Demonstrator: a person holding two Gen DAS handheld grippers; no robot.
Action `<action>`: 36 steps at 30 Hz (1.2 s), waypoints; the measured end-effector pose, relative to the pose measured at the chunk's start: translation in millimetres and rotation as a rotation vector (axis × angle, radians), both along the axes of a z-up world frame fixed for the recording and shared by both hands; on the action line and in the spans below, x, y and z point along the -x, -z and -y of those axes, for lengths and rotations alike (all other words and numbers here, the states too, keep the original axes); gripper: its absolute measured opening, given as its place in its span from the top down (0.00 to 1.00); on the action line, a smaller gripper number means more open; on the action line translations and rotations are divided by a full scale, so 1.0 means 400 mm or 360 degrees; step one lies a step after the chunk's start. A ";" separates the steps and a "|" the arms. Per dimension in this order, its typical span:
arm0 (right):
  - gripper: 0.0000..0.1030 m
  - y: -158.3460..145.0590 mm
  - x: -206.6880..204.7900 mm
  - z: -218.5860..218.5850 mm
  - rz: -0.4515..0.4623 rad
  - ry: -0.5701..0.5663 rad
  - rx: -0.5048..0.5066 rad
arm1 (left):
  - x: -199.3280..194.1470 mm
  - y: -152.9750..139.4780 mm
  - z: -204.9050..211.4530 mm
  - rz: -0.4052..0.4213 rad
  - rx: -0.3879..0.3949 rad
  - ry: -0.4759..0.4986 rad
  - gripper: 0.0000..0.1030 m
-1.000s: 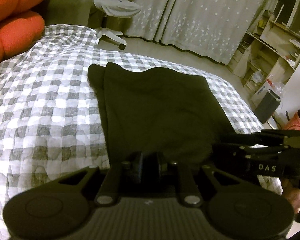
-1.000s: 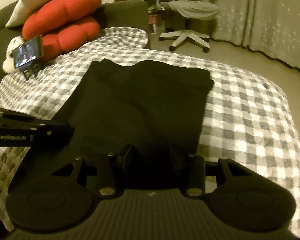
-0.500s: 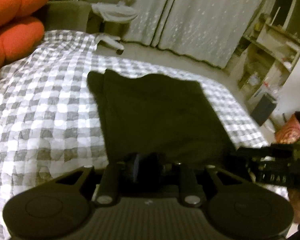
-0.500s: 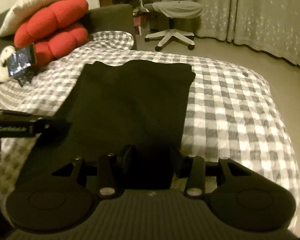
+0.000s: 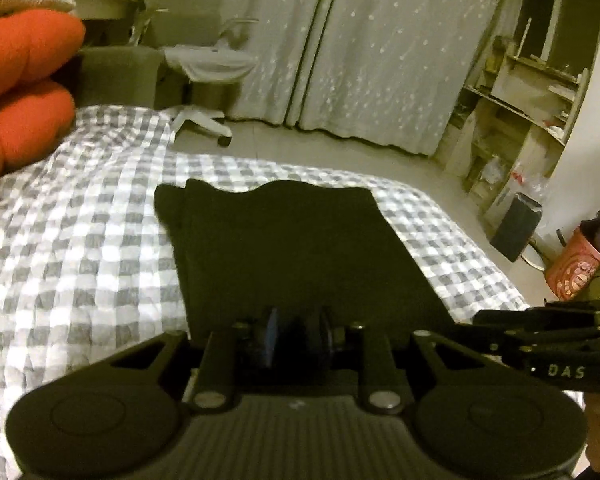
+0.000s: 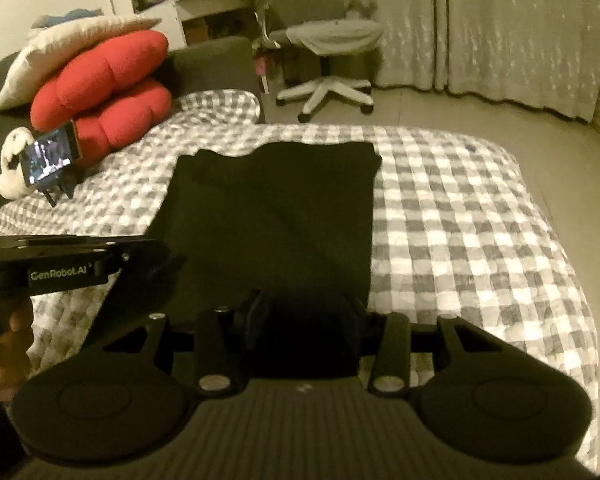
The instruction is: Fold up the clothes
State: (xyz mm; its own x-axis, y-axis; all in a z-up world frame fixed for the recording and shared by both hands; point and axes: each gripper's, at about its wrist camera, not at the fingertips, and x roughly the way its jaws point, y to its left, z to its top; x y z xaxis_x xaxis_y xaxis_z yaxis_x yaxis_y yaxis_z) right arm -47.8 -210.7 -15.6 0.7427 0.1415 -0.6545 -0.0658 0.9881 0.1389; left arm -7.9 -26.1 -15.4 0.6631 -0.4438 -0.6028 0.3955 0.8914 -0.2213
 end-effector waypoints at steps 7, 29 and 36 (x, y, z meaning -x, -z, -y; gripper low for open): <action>0.79 0.012 -0.011 -0.011 0.0051 0.0015 0.0042 | -0.002 0.013 0.002 -0.0032 -0.0027 -0.0041 0.77; 0.81 0.032 -0.049 -0.042 0.0176 0.0017 0.0094 | -0.029 0.045 0.001 -0.0114 -0.0080 -0.0090 0.77; 0.81 0.071 -0.078 -0.053 0.0018 0.0005 0.0069 | -0.040 0.059 -0.007 -0.0152 -0.0058 -0.0095 0.77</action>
State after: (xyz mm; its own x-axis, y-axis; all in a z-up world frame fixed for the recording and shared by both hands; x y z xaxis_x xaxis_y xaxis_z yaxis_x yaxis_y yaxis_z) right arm -16.8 -189.3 -43.8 0.7505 0.1108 -0.6515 -0.0642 0.9934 0.0949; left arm 8.0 -23.2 -38.9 0.6263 -0.3818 -0.6797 0.3201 0.9209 -0.2224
